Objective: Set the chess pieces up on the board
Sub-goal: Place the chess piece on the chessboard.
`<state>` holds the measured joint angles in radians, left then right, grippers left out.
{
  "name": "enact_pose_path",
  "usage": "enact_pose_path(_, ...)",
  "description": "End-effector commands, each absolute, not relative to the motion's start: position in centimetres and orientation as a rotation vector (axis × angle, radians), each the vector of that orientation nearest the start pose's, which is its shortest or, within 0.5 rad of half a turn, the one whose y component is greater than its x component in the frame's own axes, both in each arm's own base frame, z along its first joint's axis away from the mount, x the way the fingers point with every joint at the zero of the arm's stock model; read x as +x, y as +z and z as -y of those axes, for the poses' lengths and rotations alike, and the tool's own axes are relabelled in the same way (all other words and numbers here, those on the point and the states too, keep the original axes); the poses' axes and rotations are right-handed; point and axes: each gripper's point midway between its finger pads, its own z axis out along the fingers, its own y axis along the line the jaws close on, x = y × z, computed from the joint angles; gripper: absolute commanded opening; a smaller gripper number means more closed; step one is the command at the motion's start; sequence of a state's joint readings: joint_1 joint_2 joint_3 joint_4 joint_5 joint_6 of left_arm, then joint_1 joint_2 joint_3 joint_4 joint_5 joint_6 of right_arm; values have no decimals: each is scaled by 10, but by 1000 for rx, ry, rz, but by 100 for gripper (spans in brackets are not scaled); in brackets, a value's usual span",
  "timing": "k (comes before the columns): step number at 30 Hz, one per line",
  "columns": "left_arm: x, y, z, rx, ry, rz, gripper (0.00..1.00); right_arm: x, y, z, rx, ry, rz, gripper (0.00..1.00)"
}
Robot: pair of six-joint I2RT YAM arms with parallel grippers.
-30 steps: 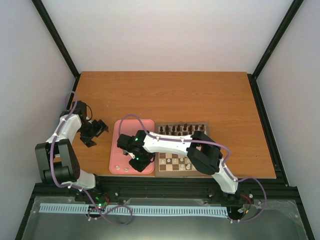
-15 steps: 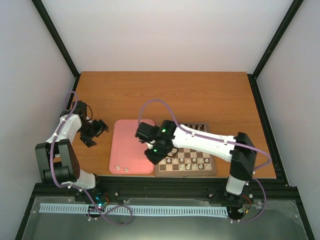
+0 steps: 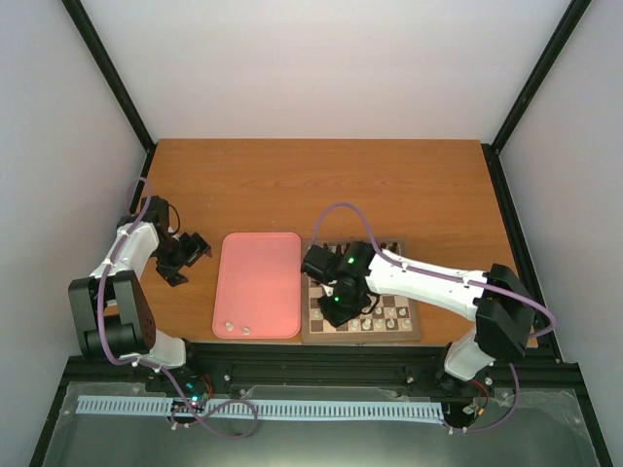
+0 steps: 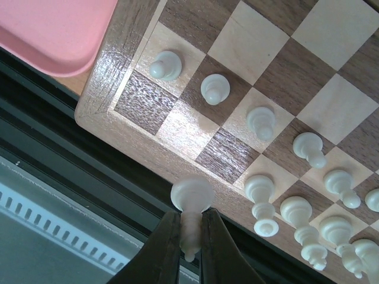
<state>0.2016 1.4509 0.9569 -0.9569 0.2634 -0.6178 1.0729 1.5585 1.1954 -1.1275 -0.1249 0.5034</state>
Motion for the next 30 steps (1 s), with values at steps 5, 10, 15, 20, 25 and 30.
enact_pose_path(5,273,82,-8,-1178,-448,-2775,100,125,80,-261,-893,131,-3057,3)
enact_pose_path(10,273,82,-8,-1179,-446,-2776,100,126,73,-256,-875,87,-3061,3)
enact_pose_path(15,273,81,-8,-1179,-443,-2778,100,125,69,-253,-878,71,-3067,3)
enact_pose_path(20,273,80,-8,-1181,-441,-2782,100,128,65,-252,-878,38,-3066,3)
enact_pose_path(25,274,80,-8,-1176,-438,-2782,100,130,62,-249,-882,-6,-3063,3)
enact_pose_path(30,273,79,-8,-1175,-435,-2785,100,131,58,-246,-884,-43,-3067,3)
